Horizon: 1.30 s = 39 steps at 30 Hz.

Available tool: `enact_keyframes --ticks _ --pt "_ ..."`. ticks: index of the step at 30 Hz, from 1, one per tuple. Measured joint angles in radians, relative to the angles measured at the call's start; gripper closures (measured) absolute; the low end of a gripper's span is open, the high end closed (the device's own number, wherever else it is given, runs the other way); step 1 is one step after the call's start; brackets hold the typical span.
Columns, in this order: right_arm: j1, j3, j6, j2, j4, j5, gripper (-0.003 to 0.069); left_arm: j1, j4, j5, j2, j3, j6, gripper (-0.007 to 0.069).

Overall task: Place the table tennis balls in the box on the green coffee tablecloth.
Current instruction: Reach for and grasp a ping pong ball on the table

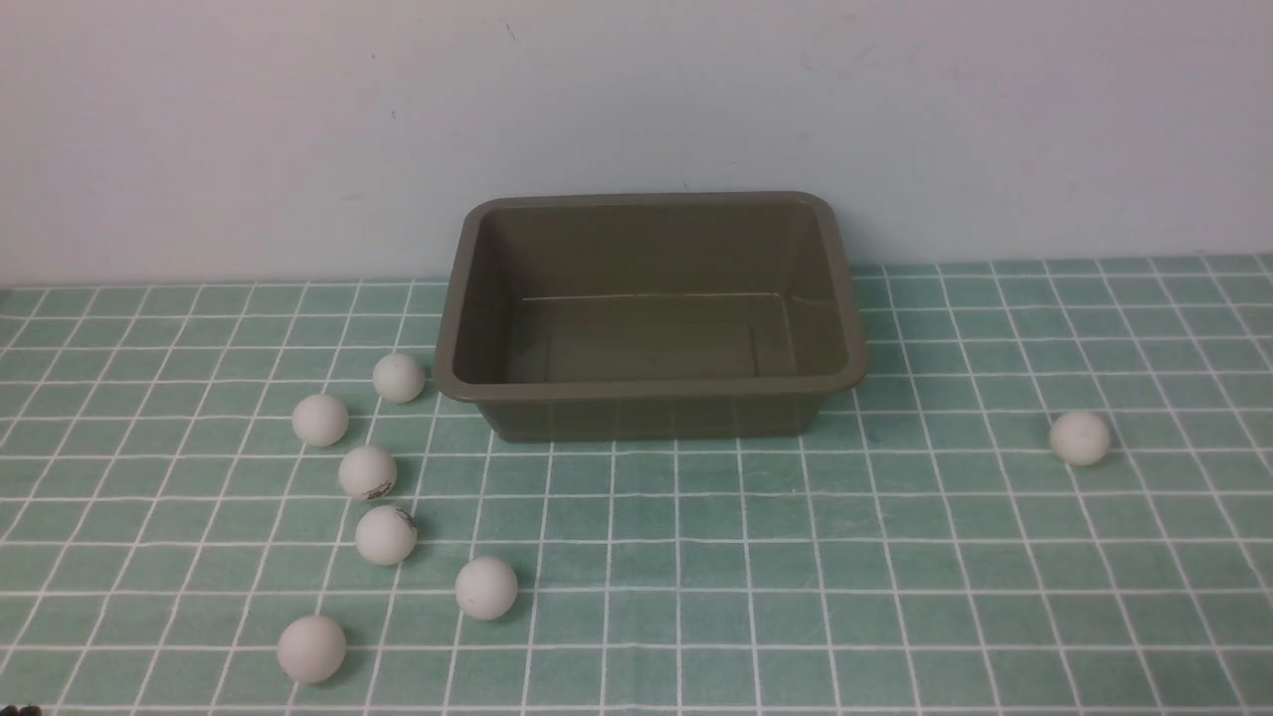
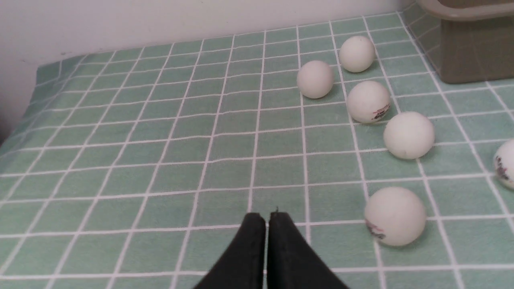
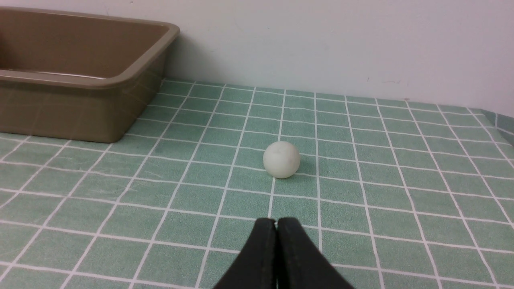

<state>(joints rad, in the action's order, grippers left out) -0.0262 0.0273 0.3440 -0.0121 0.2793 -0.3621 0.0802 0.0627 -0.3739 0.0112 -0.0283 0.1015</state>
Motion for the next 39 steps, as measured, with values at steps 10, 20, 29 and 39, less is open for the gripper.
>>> enact_keyframes --ticks 10,20,29,39 --pt "0.0 0.001 -0.052 0.0 0.372 0.044 0.0676 0.0 0.496 0.038 0.0 0.0 -0.19 0.0629" --pt "0.0 0.001 -0.056 0.0 0.744 0.243 0.0676 0.0 0.674 0.119 0.0 0.0 -0.202 0.0629" --pt "0.0 0.001 -0.057 0.0 0.927 0.272 0.0676 0.0 0.837 0.133 0.0 0.0 -0.203 0.0629" --pt "0.0 0.001 -0.058 0.0 1.028 0.303 0.0676 0.0 1.003 0.231 0.0 0.0 -0.202 0.0629"
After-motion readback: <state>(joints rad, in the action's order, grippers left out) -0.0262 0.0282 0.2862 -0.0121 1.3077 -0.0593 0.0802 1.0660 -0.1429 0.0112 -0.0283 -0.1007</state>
